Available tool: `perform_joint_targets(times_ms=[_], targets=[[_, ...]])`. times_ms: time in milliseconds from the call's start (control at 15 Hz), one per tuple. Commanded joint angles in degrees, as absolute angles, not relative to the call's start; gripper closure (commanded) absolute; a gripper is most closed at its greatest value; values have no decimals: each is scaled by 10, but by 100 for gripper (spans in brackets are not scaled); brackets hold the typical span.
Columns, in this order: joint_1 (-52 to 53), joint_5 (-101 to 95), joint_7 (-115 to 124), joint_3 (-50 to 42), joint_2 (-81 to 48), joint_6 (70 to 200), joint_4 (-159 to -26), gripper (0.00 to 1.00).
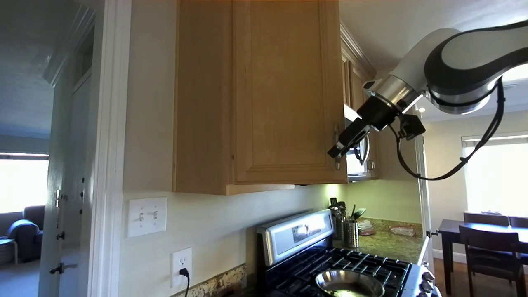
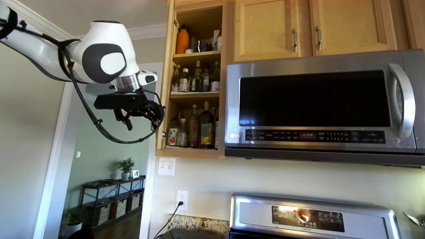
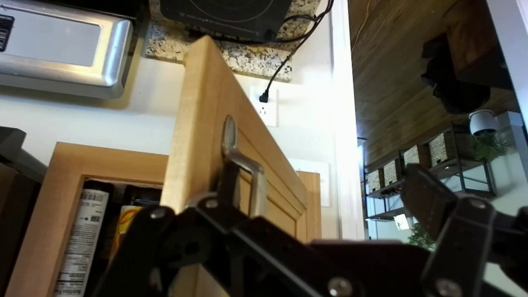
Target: Open the cabinet door on the left side of the microwave
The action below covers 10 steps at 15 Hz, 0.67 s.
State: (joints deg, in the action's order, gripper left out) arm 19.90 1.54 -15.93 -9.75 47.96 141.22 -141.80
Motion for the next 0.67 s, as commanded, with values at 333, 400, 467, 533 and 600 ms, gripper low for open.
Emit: perform_joint_targets(times_ms=[333, 400, 467, 533, 600], targets=[[149, 29, -180, -78, 422, 1343, -1371, 0], [151, 29, -185, -75, 423, 1337, -1371, 0], [153, 28, -191, -72, 426, 1331, -1372, 0], [153, 27, -197, -70, 431, 1326, -1373, 0], [153, 25, -203, -69, 436, 1321, -1375, 0]])
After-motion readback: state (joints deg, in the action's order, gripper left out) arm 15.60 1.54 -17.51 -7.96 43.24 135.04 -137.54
